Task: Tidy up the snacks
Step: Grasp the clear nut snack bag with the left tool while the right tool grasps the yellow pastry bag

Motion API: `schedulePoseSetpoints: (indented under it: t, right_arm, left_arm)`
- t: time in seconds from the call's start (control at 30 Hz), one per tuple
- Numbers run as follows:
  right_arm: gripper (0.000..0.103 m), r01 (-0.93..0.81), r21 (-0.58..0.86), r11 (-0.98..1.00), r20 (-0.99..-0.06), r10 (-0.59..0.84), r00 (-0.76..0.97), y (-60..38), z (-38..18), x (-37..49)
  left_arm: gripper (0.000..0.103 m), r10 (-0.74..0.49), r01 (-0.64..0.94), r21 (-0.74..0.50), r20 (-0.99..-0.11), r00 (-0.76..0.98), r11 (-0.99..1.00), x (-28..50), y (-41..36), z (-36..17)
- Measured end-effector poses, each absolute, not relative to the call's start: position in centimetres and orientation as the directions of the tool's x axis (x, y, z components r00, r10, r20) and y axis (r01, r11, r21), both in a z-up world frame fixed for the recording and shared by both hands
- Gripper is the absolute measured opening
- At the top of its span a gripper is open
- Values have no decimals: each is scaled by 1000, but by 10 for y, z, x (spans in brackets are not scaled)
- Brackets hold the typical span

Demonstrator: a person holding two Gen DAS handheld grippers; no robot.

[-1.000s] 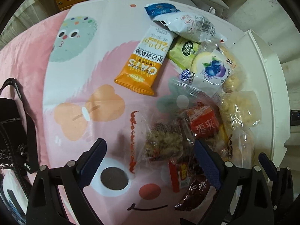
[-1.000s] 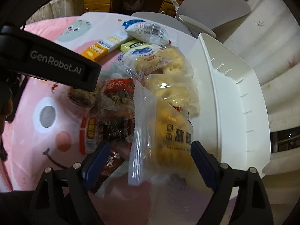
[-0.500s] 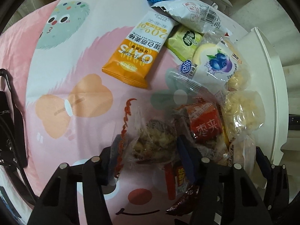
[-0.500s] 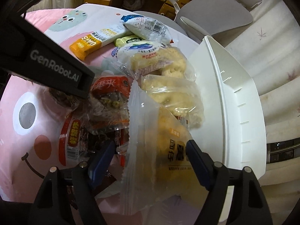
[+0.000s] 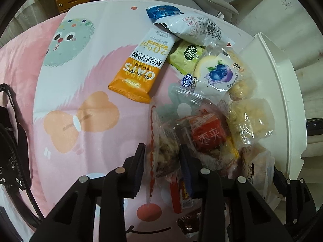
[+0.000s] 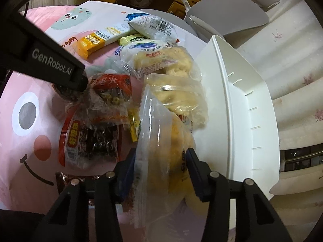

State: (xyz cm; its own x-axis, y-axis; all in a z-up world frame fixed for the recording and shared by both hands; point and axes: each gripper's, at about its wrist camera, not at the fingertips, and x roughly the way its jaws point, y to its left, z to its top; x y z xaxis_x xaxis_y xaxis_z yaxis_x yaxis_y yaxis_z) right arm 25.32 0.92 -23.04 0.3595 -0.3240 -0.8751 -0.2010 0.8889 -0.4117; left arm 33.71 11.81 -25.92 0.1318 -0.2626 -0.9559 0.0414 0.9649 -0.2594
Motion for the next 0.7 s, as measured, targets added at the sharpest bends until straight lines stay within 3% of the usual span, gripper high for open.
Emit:
schedulePoseSetpoints:
  t: [0.27,0.7]
  right_arm:
    - [37,-198,-401,894,-880,-317,354,11,-218,241]
    - [35,-146,-376,915,-877,-301,373,21,-180,190]
  left_arm:
    - [31,-262,50,-258,-950,168,965,320,138,-223]
    - [31,-292,98,-275,-916,276,956,250,170,-156]
